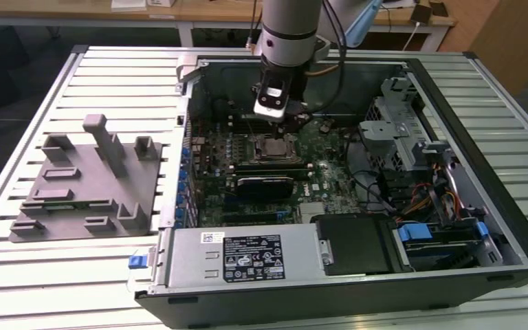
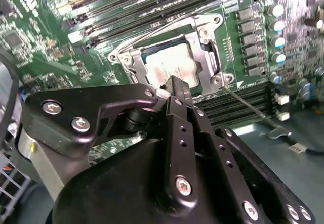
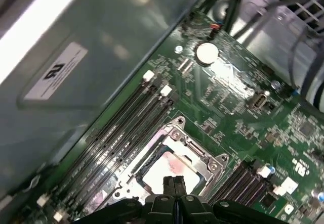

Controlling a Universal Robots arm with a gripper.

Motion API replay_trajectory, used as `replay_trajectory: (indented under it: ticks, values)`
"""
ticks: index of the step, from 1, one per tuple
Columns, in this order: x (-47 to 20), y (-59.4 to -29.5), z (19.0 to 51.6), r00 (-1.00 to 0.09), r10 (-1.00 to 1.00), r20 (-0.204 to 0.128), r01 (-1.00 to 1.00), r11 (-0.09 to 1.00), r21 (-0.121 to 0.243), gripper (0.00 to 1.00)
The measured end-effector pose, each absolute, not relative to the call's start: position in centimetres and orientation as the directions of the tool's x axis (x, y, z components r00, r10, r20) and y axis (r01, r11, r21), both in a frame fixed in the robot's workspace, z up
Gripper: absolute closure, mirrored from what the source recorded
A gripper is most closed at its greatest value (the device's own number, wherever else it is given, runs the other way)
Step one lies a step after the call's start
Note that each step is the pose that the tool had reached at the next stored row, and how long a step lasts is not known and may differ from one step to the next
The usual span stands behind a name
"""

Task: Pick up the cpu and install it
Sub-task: 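Close the cpu cover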

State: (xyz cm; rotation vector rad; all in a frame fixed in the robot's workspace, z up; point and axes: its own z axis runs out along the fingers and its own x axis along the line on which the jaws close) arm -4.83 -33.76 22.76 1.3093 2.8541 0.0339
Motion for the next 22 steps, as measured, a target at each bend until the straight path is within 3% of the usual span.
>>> replay_trajectory:
  ticks: [22]
  values:
    - [-4.83,-33.76,22.72,-0.896,0.444,0.008,0.444,0.896,0.020,0.89]
